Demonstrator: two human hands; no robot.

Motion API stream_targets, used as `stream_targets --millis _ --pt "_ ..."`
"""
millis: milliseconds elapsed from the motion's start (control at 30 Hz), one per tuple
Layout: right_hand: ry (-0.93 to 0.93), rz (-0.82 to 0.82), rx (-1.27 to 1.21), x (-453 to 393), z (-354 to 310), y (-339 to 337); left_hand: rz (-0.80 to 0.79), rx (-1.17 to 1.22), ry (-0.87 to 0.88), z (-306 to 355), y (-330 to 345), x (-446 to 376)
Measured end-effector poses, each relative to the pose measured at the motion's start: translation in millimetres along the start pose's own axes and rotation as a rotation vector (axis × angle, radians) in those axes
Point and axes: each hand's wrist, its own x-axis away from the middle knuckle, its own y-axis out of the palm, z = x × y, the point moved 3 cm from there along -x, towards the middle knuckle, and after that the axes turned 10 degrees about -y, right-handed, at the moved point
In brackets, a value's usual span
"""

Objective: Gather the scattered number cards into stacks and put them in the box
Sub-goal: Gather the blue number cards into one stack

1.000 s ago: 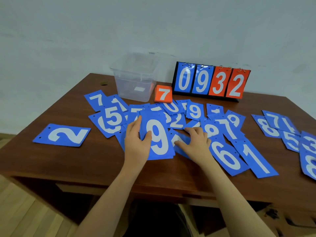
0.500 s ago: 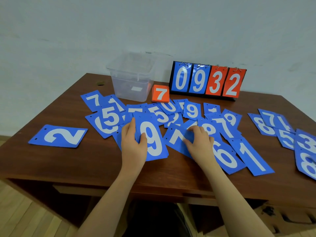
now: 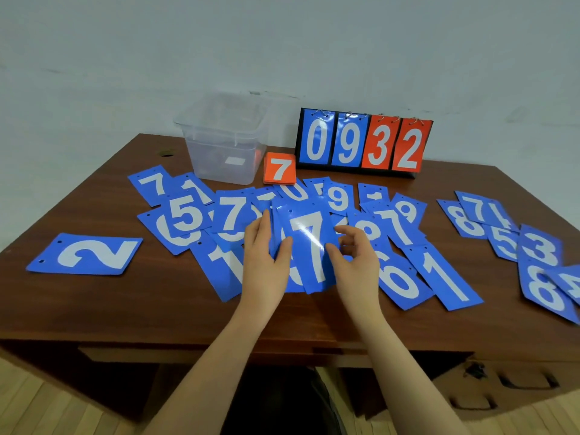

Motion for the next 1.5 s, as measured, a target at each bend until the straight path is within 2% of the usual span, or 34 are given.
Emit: stream_targets --millis 200,300,400,500,733,1033,1133,1300,1500 --pt "0.005 -0.082 0.107 1 23 -20 -0.044 -0.038 -0.017 5 27 10" --pt "-0.030 -0.163 0.455 -2 43 -45 -0.027 -0.019 -0.040 4 33 11" --pt "0.042 -0.345 0.774 -3 63 -72 -0.022 0.005 -0.037 2 38 11" --pt "0.070 -0.492 0.817 1 72 -79 -0.035 0.011 -0.044 -4 41 16" --pt "0.025 -0.580 0.771 2 52 -49 0.005 -0.017 -0.091 -10 34 13" --pt "0.160 -0.455 0.554 -10 50 -45 0.031 -0.054 -0.083 -14 21 9" --pt "0.134 -0.321 0.470 -13 51 -49 0.020 -0.055 -0.086 -15 20 10" --pt "0.048 -0.065 0.176 -14 33 -63 0.019 -0.062 -0.090 -14 18 9" --pt "0.135 0.001 -0.121 -11 16 -67 -0.019 -0.024 -0.123 -11 15 2"
